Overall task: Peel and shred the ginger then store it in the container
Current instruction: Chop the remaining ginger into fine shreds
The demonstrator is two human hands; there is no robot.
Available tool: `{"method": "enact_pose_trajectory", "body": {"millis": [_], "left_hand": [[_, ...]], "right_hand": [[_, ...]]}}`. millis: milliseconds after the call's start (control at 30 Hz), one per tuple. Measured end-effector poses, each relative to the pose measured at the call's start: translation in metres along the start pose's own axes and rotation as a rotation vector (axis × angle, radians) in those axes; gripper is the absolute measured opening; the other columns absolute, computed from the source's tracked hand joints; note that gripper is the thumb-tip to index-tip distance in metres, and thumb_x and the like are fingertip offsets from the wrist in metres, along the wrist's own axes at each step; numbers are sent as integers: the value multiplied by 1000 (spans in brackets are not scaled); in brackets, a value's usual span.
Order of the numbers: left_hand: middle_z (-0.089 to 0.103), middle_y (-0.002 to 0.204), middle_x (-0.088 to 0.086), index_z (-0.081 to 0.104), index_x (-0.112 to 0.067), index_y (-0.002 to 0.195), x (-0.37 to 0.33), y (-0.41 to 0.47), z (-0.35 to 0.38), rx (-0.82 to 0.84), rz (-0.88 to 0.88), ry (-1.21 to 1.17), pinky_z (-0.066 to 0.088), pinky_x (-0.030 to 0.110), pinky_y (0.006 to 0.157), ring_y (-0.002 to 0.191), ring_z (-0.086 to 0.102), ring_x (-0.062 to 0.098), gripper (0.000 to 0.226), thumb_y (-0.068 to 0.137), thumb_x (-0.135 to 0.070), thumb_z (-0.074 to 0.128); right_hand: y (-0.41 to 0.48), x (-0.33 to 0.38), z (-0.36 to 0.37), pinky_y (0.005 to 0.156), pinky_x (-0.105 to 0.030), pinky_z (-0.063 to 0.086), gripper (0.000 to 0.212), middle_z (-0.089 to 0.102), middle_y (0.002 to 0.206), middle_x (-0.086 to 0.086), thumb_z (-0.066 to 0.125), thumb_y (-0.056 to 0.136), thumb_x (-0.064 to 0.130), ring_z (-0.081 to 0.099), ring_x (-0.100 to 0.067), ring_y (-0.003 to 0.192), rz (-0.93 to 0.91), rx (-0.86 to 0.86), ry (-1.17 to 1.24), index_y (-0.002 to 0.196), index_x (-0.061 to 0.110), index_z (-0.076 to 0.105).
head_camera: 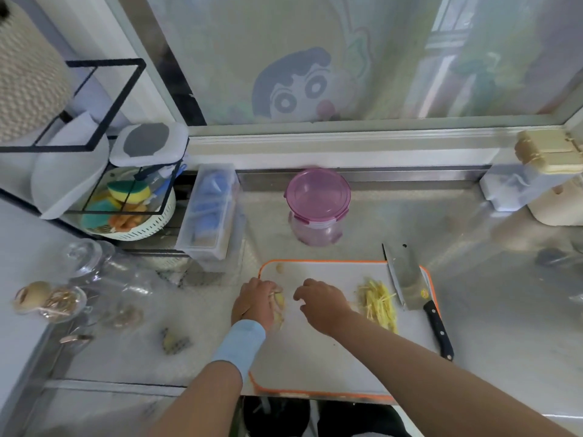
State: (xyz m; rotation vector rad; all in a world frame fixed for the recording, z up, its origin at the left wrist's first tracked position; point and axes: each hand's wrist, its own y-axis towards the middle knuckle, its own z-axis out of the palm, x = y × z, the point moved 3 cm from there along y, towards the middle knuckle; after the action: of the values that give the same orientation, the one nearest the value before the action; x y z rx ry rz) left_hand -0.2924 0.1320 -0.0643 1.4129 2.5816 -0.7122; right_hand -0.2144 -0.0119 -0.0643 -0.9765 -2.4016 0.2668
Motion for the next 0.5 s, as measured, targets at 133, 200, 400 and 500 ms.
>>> {"method": "enact_pose_trajectory", "body": {"millis": [133, 200, 400, 500], "left_hand": [[49, 120, -2, 57, -36, 126, 25, -8, 6, 68, -5, -18, 39, 30, 92, 116, 43, 18, 33, 96, -27, 46], [50, 116, -1, 57, -36, 128, 33, -10, 6, 74, 16, -8, 42, 30, 91, 113, 45, 18, 33, 97, -31, 47], [52, 119, -1, 52, -36, 134, 37, -6, 2, 96, 34, 45, 45, 34, 93, 117, 45, 20, 39, 95, -31, 50], [53, 114, -2, 60, -34, 122, 36, -4, 5, 54, 25, 21, 46, 31, 89, 113, 47, 19, 31, 92, -28, 55]], "right_hand": [[21, 20, 10, 96, -36, 43, 37, 51, 131, 1, 54, 99, 29, 54, -24, 121, 26, 64, 19, 135, 32, 53], [28, 26, 12, 96, -34, 43, 38, 53, 132, 3, 53, 98, 33, 55, -22, 122, 65, 43, 20, 136, 35, 52], [44, 34, 15, 93, -32, 43, 37, 54, 128, 4, 59, 93, 32, 56, -21, 119, 94, 52, 46, 129, 35, 58], [48, 36, 16, 90, -34, 47, 30, 52, 125, 3, 61, 91, 33, 58, -23, 114, 57, 107, -13, 121, 34, 64]]}}
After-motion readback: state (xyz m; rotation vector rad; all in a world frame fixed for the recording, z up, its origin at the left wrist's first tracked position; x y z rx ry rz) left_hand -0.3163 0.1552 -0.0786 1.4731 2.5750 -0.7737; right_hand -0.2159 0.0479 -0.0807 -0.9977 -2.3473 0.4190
